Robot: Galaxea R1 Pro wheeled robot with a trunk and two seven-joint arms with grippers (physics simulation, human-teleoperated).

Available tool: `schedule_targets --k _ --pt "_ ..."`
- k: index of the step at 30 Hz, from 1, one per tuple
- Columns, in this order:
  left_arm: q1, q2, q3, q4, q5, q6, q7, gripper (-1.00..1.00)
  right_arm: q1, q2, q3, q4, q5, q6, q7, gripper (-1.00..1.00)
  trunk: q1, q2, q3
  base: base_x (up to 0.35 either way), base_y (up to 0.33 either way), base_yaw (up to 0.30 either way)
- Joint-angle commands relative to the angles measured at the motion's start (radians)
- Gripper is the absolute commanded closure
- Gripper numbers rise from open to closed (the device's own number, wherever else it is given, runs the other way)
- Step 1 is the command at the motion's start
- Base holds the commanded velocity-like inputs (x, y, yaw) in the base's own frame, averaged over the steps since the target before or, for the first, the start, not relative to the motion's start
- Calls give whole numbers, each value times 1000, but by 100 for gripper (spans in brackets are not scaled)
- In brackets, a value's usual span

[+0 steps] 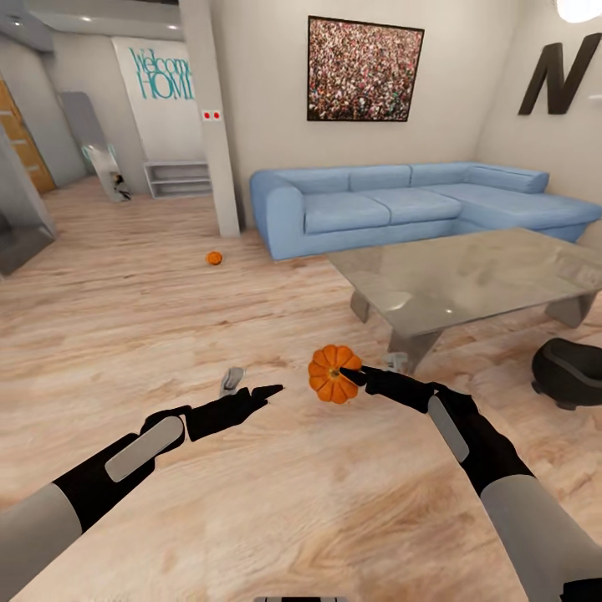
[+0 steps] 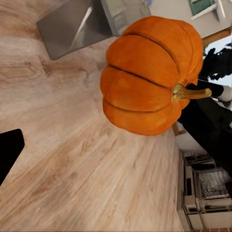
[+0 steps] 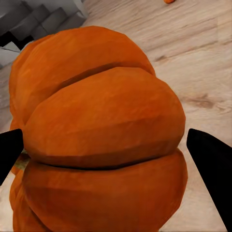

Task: Place each of the two pumpkins and all three candles from the living room inside a cabinet in the living room (use any cabinet), then make sure every cabinet is closed, and position the cauldron so it is next to a table in the living room.

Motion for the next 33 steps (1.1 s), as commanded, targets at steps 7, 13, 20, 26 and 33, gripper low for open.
schedule_targets --k 7,13,20,26,33 --pt "0 0 0 0 0 -1 -1 -100 0 0 0 1 -4 1 0 100 -24 43 23 0 0 289" --pt "0 0 0 0 0 -2 -1 -100 0 0 0 1 -4 1 0 100 -47 85 42 0 0 289" --pt "0 0 0 0 0 -2 -1 -100 0 0 0 2 -4 1 0 100 -74 134 63 0 0 289" --pt "0 0 0 0 0 -3 -1 -100 0 0 0 2 -4 1 0 100 -97 176 82 0 0 289" --pt "0 0 0 0 0 -4 -2 -100 0 0 0 2 -4 1 0 100 -123 225 104 0 0 289"
